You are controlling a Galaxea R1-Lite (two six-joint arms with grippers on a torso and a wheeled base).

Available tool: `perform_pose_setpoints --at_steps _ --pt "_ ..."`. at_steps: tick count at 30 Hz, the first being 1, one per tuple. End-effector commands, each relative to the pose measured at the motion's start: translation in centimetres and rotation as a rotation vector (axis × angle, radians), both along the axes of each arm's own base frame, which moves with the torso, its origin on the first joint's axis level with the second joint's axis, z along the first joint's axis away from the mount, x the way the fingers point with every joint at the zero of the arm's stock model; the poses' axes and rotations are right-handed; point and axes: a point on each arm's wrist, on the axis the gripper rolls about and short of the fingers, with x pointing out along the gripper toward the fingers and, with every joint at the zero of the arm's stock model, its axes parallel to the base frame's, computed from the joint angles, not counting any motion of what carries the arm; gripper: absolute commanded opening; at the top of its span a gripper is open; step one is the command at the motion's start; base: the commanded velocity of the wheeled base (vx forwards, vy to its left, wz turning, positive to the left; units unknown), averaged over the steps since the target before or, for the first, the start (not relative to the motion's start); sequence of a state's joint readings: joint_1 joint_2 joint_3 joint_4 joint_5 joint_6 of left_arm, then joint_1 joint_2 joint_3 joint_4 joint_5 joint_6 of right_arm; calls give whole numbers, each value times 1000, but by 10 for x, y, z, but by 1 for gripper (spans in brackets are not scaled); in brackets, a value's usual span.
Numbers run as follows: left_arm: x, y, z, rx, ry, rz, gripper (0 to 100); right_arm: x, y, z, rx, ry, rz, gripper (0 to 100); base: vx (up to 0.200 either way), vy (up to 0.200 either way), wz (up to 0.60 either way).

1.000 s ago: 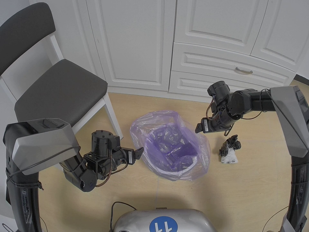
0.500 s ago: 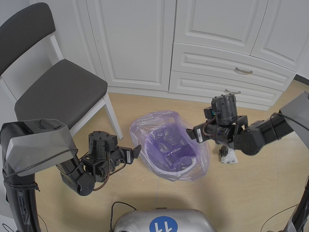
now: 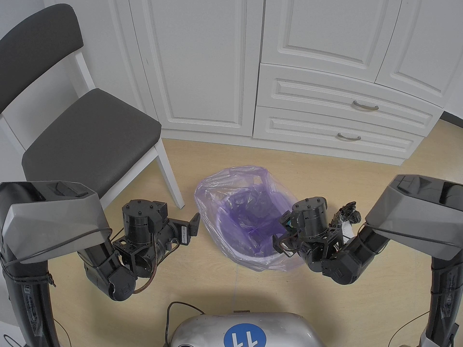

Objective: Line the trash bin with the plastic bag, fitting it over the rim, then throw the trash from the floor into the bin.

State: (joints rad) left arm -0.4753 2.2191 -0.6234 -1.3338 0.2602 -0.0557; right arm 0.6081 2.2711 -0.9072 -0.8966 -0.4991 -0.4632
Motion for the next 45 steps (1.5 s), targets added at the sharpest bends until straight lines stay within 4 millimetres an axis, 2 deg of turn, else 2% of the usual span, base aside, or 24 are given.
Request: perform_pose_setpoints --at_steps 1,4,8,11,14,18,20,22,26,32,34,39,45 --pt "-1 1 0 -1 -10 2 100 10 -5 -31 -52 46 -31 100 0 0 0" --pt "0 2 3 -8 -25 7 100 20 -15 -23 -38 24 -68 100 0 0 0" --pt "0 4 6 -13 -35 13 100 32 -34 4 5 -38 -123 100 0 0 0" --pt "0 4 6 -13 -35 13 100 41 -44 13 26 -71 -156 100 0 0 0" --pt "-1 4 4 -9 -27 12 100 59 -62 25 57 -128 -205 100 0 0 0" --pt "-1 4 2 -6 -21 10 100 75 -75 21 63 -141 -247 100 0 0 0" --pt "-1 4 2 -6 -21 10 100 78 -76 20 64 -145 -252 100 0 0 0" --pt "-1 4 4 -10 -26 12 100 92 -79 19 81 -172 -272 100 0 0 0" --pt "0 4 5 -13 -32 14 100 100 -80 12 87 -174 -281 100 0 0 0" --pt "6 1 12 -30 -66 14 100 140 -88 -14 134 -225 -334 100 0 0 0" --pt "10 -1 15 -35 -80 13 100 148 -92 -17 139 -238 -344 100 0 0 0" --pt "28 -12 26 -18 -115 -3 100 148 -91 -13 183 -244 -342 100 0 0 0" --pt "57 -30 37 41 -2 -24 100 139 -86 -1 234 -238 -298 100 0 0 0"
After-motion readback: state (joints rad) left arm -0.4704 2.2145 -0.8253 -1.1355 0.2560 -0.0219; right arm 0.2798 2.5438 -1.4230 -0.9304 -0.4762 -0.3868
